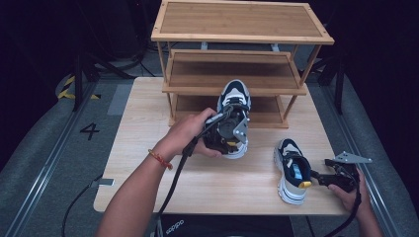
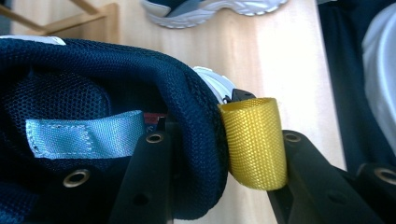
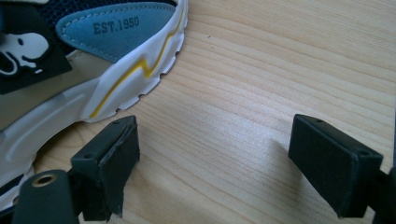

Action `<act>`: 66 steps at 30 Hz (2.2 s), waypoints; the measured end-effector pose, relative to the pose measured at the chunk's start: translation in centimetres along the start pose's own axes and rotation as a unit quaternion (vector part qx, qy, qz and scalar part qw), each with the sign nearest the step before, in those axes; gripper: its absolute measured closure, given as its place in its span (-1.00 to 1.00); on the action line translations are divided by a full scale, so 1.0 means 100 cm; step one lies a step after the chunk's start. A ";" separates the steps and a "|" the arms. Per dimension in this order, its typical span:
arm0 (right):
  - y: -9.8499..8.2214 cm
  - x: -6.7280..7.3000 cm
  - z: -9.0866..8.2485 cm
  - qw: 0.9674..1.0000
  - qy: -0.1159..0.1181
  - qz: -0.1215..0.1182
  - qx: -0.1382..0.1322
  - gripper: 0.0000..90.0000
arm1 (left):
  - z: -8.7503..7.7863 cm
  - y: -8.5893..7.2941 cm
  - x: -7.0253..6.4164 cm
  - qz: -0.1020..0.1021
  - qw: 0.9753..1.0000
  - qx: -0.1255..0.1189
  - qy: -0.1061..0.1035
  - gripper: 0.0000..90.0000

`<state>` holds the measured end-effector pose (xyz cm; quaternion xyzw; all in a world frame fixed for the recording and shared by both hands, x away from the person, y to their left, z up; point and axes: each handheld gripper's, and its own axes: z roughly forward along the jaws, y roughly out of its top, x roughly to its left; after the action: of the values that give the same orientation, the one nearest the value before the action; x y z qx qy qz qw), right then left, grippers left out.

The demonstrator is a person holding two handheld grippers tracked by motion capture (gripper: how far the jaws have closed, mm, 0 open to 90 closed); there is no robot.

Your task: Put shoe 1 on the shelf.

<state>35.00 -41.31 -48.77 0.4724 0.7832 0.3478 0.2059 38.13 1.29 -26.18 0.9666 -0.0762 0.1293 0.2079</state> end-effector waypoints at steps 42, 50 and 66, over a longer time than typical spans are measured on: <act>-0.001 0.001 -0.001 1.000 0.001 -0.008 -0.002 -0.58 | -0.003 -0.008 0.165 -0.109 0.994 0.005 0.018 0.29; -0.001 0.001 -0.001 1.000 0.003 -0.007 -0.003 -0.57 | -0.008 -0.016 0.158 -0.135 0.987 -0.040 0.078 0.02; 0.000 0.001 -0.001 1.000 0.004 -0.007 -0.004 -0.57 | -0.027 -0.032 0.101 -0.226 0.935 -0.156 0.225 -0.48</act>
<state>34.87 -41.25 -48.75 0.4652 0.7859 0.3510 0.2071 47.83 4.38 -22.23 0.8594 0.1738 0.2795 0.3913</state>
